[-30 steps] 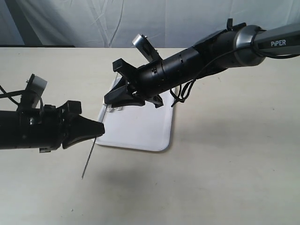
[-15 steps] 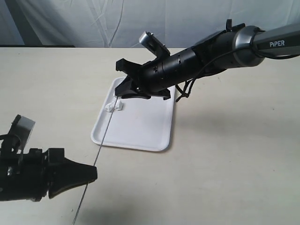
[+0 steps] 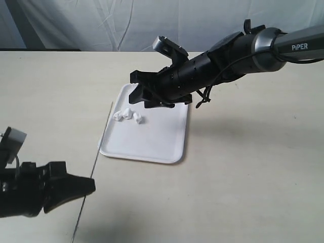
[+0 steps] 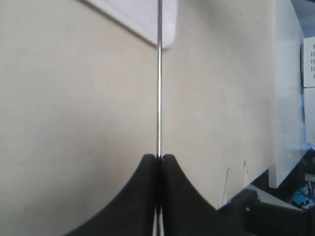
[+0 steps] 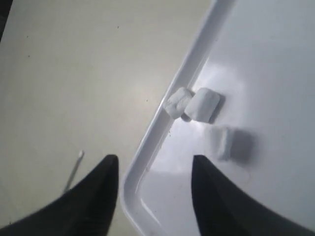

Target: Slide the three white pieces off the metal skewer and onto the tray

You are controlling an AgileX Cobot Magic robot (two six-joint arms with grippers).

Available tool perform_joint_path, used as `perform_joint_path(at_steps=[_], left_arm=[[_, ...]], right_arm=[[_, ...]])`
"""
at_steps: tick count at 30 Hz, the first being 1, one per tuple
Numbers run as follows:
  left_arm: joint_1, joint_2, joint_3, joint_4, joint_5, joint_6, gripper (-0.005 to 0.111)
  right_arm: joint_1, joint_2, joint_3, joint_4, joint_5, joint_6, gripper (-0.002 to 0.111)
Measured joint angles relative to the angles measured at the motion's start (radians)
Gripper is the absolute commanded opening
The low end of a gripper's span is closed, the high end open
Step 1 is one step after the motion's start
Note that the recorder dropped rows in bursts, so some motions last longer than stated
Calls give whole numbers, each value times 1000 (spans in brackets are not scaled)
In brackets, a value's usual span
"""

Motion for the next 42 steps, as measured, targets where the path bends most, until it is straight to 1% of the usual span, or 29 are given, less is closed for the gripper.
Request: perform_joint_path(at_steps=[5, 8, 12, 17, 22, 24, 25, 29, 31, 33, 35, 38, 41, 42], left_arm=[[0, 2, -120, 2, -51, -11, 0], [0, 50, -193, 48, -94, -63, 0], [0, 167, -262, 80, -115, -72, 0], [0, 338, -358, 39, -117, -14, 0], [-2, 519, -459, 15, -45, 48, 0], [-25, 616, -516, 11, -36, 82, 0], [-49, 663, -547, 11, -34, 105, 0], [-117, 774, -681, 11, -25, 130, 0], [-137, 815, -730, 11, -38, 117, 7], [-137, 844, -756, 4, -31, 108, 15], [-137, 864, -760, 5, -21, 104, 17], [-137, 864, -760, 7, 19, 104, 15], [-137, 826, -760, 20, 41, 90, 3], [-137, 803, -760, 29, 40, 87, 0]], right_arm=[[0, 0, 0, 0, 41, 0, 54], [0, -13, 0, -2, 49, -2, 54], [0, -79, 0, -4, 23, -2, 54], [0, -171, 0, -23, 15, -9, 54], [0, -223, 0, -83, 49, -11, 54], [0, -228, 0, -99, 92, -13, 54], [0, -228, 0, -103, 111, -13, 54], [0, -231, 0, -125, 142, -13, 54], [0, -232, 0, -150, 152, -13, 54], [0, -234, 0, -177, 163, -11, 54], [0, -245, 0, -188, 167, -11, 54], [0, -288, 0, -221, 143, -11, 54], [0, -345, 0, -314, 135, -2, 54], [0, -368, 0, -350, 134, 10, 54]])
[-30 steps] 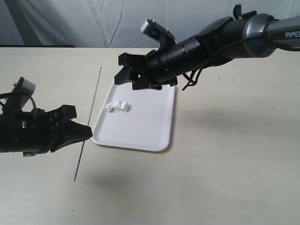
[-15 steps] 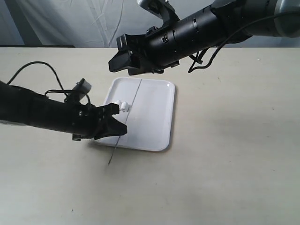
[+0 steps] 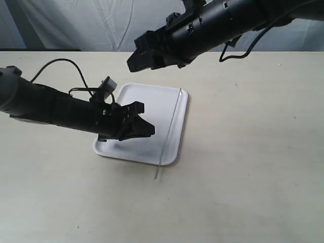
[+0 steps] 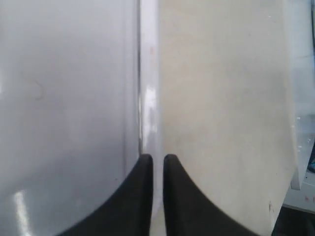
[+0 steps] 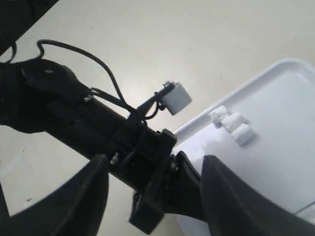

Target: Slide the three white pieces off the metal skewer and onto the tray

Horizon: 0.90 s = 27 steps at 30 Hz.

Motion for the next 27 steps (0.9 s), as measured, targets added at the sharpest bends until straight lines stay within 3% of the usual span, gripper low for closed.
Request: perform_joint_path(at_steps=[6, 14, 27], left_arm=[[0, -203, 38, 45, -50, -6, 0], [-2, -566, 243, 96, -388, -6, 0], [-2, -1030, 498, 86, -702, -6, 0]], right_arm=[[0, -116, 0, -218, -30, 146, 50], [0, -246, 38, -618, -62, 442, 32], [0, -508, 494, -684, -526, 531, 31]])
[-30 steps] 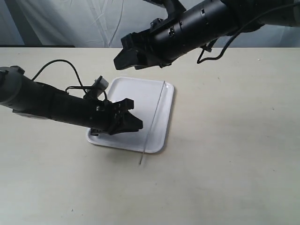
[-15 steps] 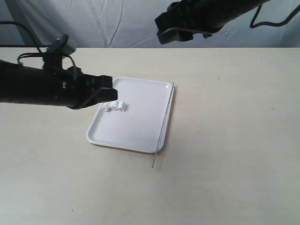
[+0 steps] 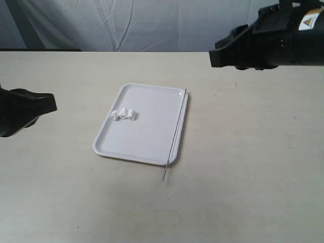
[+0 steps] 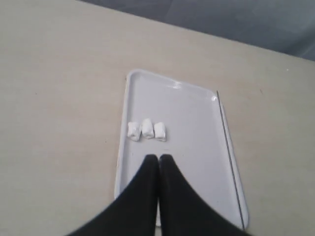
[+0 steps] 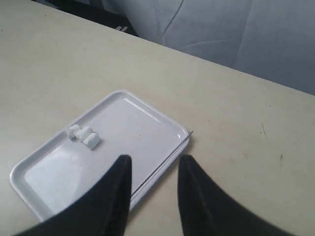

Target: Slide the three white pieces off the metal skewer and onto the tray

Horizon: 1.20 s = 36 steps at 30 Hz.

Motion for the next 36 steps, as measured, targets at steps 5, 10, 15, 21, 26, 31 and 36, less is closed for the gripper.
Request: perform_joint_path(at_steps=[5, 10, 15, 21, 26, 31, 36], left_arm=[[0, -168, 49, 38, -31, 0, 0], [0, -328, 69, 136, -38, 0, 0], [0, -484, 97, 187, -43, -3, 0], [0, -610, 157, 220, -45, -3, 0], [0, -639, 188, 230, -45, -3, 0], [0, -639, 224, 271, -35, -3, 0], [0, -639, 266, 291, -50, -3, 0]], right_arm=[[0, -71, 122, -32, -58, 0, 31], [0, -164, 190, -44, -60, 0, 31], [0, -290, 215, -61, -64, 0, 31], [0, -442, 255, -126, -40, 2, 8], [0, -546, 285, -279, 95, 143, 0], [0, -648, 285, -500, 288, 444, 0], [0, -770, 289, -583, 434, 595, 0]])
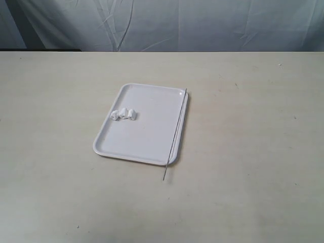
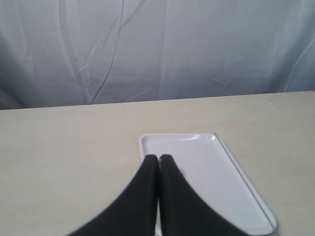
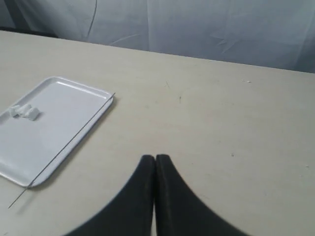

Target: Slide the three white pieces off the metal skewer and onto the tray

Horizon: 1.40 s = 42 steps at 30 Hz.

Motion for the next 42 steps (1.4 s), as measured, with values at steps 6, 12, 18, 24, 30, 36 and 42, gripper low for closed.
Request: perform_joint_path(at_steps=[6, 12, 18, 24, 30, 36, 42], left_arm=[[0, 0, 32, 12, -78, 0, 0], [0, 0, 32, 31, -82, 0, 0], [2, 0, 32, 110, -82, 0, 0], [53, -32, 32, 156, -81, 0, 0], [191, -187, 32, 163, -81, 0, 0], [342, -339, 32, 163, -33, 0, 0], [377, -344, 77, 235, 119, 2, 0]], right_arm=[[0, -158, 35, -33, 65, 20, 0], [0, -220, 46, -36, 114, 29, 0], [0, -224, 46, -36, 114, 33, 0], [0, -224, 46, -42, 124, 33, 0], [-44, -268, 50, -100, 244, 13, 0], [-154, -331, 70, -95, 89, -50, 0], [-295, -358, 143, 43, -95, -200, 0]])
